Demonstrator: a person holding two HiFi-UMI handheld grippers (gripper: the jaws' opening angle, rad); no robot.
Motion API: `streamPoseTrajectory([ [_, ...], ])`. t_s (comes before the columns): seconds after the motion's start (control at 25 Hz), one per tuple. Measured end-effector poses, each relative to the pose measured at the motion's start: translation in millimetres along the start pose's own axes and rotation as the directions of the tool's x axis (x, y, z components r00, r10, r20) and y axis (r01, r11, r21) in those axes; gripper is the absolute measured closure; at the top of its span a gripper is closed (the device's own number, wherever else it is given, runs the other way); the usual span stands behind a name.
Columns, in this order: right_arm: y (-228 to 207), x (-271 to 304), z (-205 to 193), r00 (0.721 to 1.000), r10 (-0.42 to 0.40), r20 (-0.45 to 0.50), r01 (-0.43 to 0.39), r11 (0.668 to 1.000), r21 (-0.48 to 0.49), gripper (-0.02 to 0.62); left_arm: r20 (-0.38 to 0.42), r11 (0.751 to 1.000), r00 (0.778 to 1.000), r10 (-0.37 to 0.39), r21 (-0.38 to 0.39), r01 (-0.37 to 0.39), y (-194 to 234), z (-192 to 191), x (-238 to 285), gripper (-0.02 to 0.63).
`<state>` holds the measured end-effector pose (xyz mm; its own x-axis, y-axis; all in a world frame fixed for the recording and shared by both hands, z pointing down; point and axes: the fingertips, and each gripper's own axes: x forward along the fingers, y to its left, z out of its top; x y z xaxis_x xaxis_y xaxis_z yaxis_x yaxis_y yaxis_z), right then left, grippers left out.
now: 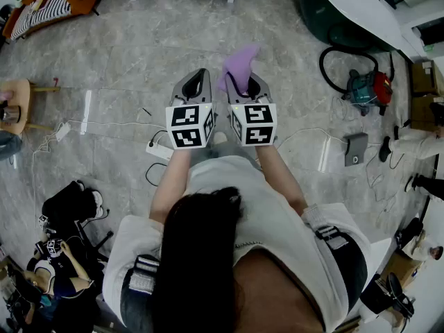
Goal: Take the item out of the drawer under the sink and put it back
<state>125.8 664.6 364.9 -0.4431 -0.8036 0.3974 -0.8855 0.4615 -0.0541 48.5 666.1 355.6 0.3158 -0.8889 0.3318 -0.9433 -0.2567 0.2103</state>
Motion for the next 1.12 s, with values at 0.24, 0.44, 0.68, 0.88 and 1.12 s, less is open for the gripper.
streamPoseTrajectory([
  [0.24,1,3,-2,1.000,-0.010,-0.005,0.009,0.997,-0.072,0.463,-0.002,1.000,1.000,0.010,-0.002,-0.010,3,-1,3,0.603],
  [0.44,-3,5,1,1.000,0.005,-0.001,-0.005,0.998,-0.059,0.463,0.003,1.000,1.000,0.023,0.003,-0.023,1,0,7,0.603],
  [0.68,-10,6,2,1.000,0.025,0.006,-0.025,0.999,-0.024,0.462,0.011,0.999,0.999,0.040,-0.004,-0.040,-2,-2,9,0.603],
  [0.88,-9,9,1,0.999,0.036,-0.003,-0.036,0.999,-0.020,0.462,0.007,0.999,0.999,0.038,0.005,-0.038,-3,-5,12,0.603],
  [1.12,-12,21,6,0.999,0.040,-0.008,-0.040,0.999,-0.016,0.462,0.016,0.999,0.999,0.035,-0.003,-0.035,2,-2,19,0.603],
])
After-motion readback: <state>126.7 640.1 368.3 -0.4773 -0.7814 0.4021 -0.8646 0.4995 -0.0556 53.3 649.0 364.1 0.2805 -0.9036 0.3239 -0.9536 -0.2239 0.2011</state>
